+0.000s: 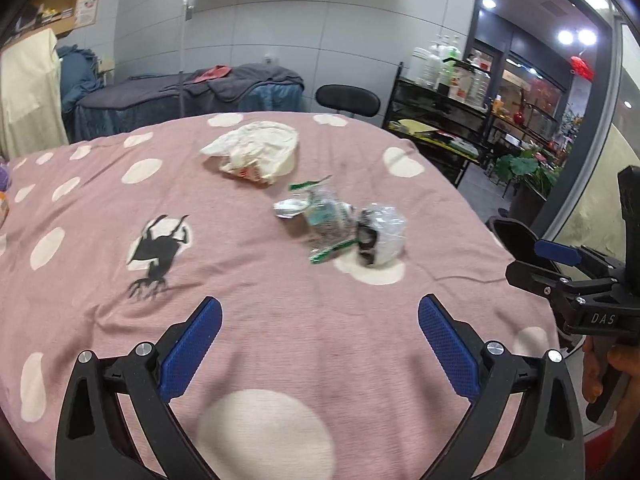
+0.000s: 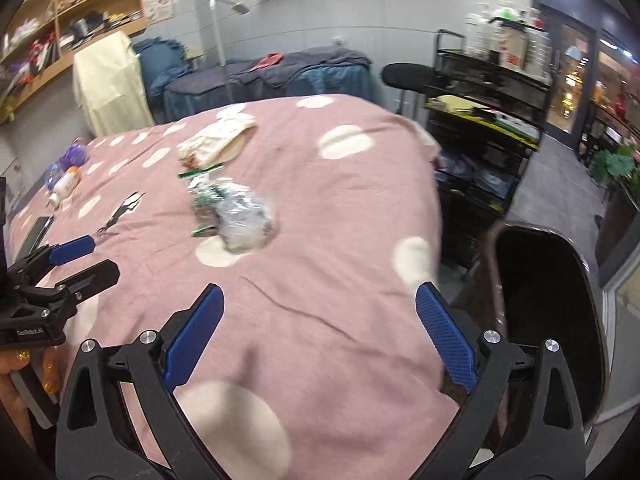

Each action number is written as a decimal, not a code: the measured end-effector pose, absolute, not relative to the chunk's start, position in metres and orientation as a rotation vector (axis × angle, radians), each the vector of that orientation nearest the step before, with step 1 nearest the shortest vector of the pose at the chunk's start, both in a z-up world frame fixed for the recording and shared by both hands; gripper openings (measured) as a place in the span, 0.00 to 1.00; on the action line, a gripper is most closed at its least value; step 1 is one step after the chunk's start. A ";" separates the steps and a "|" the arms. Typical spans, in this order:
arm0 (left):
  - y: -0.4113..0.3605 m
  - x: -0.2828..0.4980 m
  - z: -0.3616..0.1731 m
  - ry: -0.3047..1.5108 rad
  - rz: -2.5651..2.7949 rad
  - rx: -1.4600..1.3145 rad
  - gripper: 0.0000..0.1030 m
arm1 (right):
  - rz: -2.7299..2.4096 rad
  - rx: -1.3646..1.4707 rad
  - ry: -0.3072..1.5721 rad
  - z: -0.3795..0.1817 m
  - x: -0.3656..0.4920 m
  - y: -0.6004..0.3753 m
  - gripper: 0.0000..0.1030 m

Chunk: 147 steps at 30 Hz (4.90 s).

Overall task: Collect trash
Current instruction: 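Return both tools toward the remaining wrappers on the table, then grasp the clear plastic bag with the right tool while the left tool grasps the green-edged wrapper, then carry the clear plastic bag over the bin and open the right tool, then move the green-edged wrapper over the bin and open the left tool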

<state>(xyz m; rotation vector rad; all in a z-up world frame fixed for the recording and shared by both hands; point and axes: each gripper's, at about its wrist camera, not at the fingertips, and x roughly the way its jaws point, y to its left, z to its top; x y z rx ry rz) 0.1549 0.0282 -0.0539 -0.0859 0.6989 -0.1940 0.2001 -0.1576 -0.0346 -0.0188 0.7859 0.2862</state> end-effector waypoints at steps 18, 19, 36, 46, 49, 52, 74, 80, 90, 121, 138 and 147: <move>0.038 0.185 -0.060 0.783 -0.221 -0.055 0.94 | 0.408 -0.313 1.012 -0.064 0.312 -0.053 0.68; 0.037 0.188 -0.061 0.795 -0.225 -0.056 0.94 | 0.409 -0.311 1.018 -0.066 0.314 -0.053 0.55; 0.008 0.263 -0.072 0.944 -0.309 -0.082 0.76 | 0.337 -0.093 0.922 -0.042 0.280 -0.124 0.52; -0.006 0.292 -0.085 1.017 -0.314 -0.049 0.37 | 0.327 -0.005 0.896 -0.042 0.263 -0.144 0.52; -0.006 0.285 -0.082 0.997 -0.312 -0.049 0.33 | 0.315 0.018 0.873 -0.041 0.257 -0.150 0.52; -0.004 0.275 -0.075 0.959 -0.306 -0.060 0.29 | 0.294 0.037 0.846 -0.039 0.250 -0.156 0.52; -0.040 0.189 -0.025 0.736 -0.380 -0.151 0.28 | 0.202 0.194 0.743 -0.033 0.191 -0.210 0.52; -0.071 0.173 -0.020 0.697 -0.441 -0.133 0.28 | 0.124 0.228 0.708 -0.031 0.170 -0.243 0.52; -0.122 0.163 -0.023 0.704 -0.534 -0.095 0.28 | -0.053 0.286 0.700 -0.046 0.143 -0.314 0.52; -0.202 0.162 -0.024 0.723 -0.673 0.035 0.28 | -0.299 0.321 0.753 -0.102 0.133 -0.389 0.87; -0.269 0.177 -0.030 0.758 -0.764 0.115 0.29 | -0.302 0.269 0.696 -0.084 0.098 -0.370 0.89; -0.301 0.187 -0.035 0.787 -0.789 0.169 0.29 | -0.312 0.269 0.703 -0.087 0.085 -0.367 0.89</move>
